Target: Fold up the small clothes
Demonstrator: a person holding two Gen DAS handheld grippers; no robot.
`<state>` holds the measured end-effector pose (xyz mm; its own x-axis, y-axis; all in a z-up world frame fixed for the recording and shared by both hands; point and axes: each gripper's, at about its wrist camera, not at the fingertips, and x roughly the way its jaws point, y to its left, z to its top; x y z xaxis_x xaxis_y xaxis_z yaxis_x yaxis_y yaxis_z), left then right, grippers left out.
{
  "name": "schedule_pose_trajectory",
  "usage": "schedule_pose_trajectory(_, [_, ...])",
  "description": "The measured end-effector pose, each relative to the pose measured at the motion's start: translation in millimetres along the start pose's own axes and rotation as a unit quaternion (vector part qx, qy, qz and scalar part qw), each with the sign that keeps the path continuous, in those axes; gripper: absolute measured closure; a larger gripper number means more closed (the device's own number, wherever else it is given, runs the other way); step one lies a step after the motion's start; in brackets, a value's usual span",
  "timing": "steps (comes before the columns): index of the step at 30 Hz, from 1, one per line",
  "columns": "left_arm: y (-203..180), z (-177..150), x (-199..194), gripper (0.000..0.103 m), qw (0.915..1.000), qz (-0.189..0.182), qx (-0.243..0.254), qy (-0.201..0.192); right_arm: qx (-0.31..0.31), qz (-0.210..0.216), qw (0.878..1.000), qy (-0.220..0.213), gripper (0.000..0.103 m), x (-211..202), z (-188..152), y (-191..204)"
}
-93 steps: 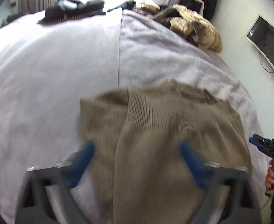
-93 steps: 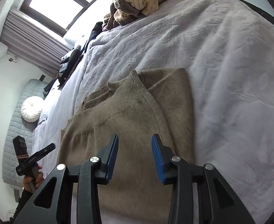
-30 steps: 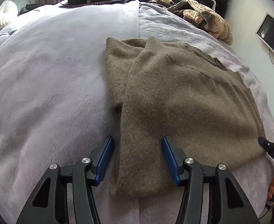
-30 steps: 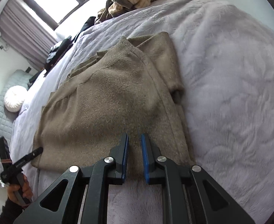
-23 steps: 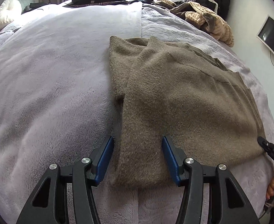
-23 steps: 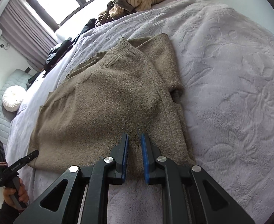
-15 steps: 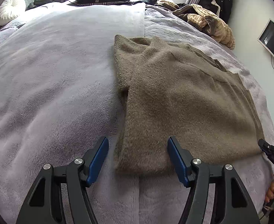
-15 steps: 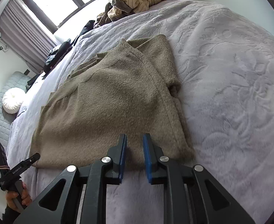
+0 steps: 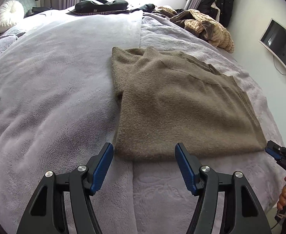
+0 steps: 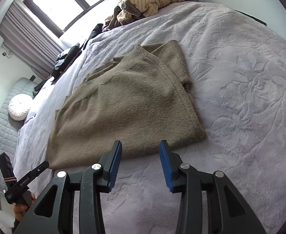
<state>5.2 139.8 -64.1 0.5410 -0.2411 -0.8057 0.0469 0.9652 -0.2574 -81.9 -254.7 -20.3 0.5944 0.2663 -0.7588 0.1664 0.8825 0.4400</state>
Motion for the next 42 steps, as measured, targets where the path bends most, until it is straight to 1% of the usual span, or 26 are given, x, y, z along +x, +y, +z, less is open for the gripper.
schedule_pose_trajectory(5, [-3.7, -5.5, -9.5, 0.036, 1.0, -0.007, -0.002, 0.002, -0.002, 0.005, 1.0, 0.001, 0.049, -8.6, -3.5, 7.8])
schedule_pose_trajectory(6, [-3.7, -6.7, -10.8, 0.032, 0.9999, -0.008, -0.004, 0.004, -0.004, 0.006, 1.0, 0.0, 0.049, -10.2, -3.7, 9.6])
schedule_pose_trajectory(7, [-3.7, -7.5, -11.4, 0.012, 1.0, -0.008, -0.005, 0.003, -0.006, 0.006, 1.0, 0.0, 0.049, -11.8, -4.2, 10.9])
schedule_pose_trajectory(8, [-3.5, -9.4, -15.1, 0.004, 1.0, -0.004, -0.007, -0.004, -0.007, 0.006, 1.0, 0.0, 0.049, -13.0, -4.6, 12.5])
schedule_pose_trajectory(9, [-3.7, -10.7, -18.4, 0.001, 0.9999, 0.0, -0.008, -0.012, -0.008, 0.007, 1.0, 0.001, 0.048, -14.5, -5.2, 14.0])
schedule_pose_trajectory(11, [-4.5, -12.3, -24.5, 0.001, 0.9997, 0.006, -0.006, -0.023, -0.007, 0.01, 1.0, 0.002, 0.044, -17.4, -6.6, 16.4])
schedule_pose_trajectory(13, [-3.9, -14.0, -29.7, 0.001, 0.9995, 0.005, -0.012, -0.03, -0.008, 0.014, 1.0, 0.001, 0.031, -20.1, -8.1, 19.4])
schedule_pose_trajectory(14, [-4.0, -14.4, -31.7, 0.001, 0.9994, 0.004, -0.014, -0.032, -0.011, 0.012, 1.0, -0.003, 0.029, -22.0, -8.5, 21.8])
schedule_pose_trajectory(16, [-4.8, -16.0, -36.7, 0.001, 0.9991, 0.005, -0.013, -0.039, -0.024, -0.006, 1.0, -0.015, 0.008, -26.2, -9.8, 27.2])
schedule_pose_trajectory(18, [-6.3, -18.3, -41.6, 0.001, 0.999, 0.006, -0.008, -0.045, -0.043, -0.011, 0.999, -0.028, 0.007, -31.7, -12.9, 35.2])
schedule_pose_trajectory(20, [-7.6, -21.3, -45.2, 0.001, 0.9991, 0.005, -0.005, -0.043, -0.054, -0.005, 0.998, -0.022, 0.006, -33.3, -15.1, 41.4])
schedule_pose_trajectory(21, [-7.5, -23.1, -46.2, 0.001, 0.9992, 0.005, -0.005, -0.039, -0.057, -0.005, 0.998, -0.014, 0.0, -32.9, -16.9, 44.7])
schedule_pose_trajectory(25, [-3.8, -29.0, -46.6, 0.001, 0.9995, -0.003, -0.014, -0.027, -0.06, -0.001, 0.998, 0.006, 0.0, -31.1, -22.6, 51.7])
schedule_pose_trajectory(27, [0.4, -33.0, -44.7, 0.001, 0.9996, -0.001, -0.023, -0.015, -0.058, -0.002, 0.998, 0.011, 0.0, -30.5, -26.8, 54.4])
schedule_pose_trajectory(30, [7.5, -39.3, -44.1, 0.001, 0.9992, -0.02, -0.033, 0.003, -0.049, 0.0, 0.999, 0.021, 0.0, -29.0, -32.4, 56.0])
schedule_pose_trajectory(36, [14.5, -48.6, -60.2, 0.001, 0.9987, -0.023, -0.043, -0.013, -0.021, 0.009, 0.999, 0.045, 0.0, -23.7, -46.7, 56.9])
schedule_pose_trajectory(42, [33.4, -52.8, -68.2, 0.001, 0.9972, -0.022, -0.069, -0.019, -0.008, 0.025, 0.997, 0.067, 0.0, -15.9, -60.3, 65.4])
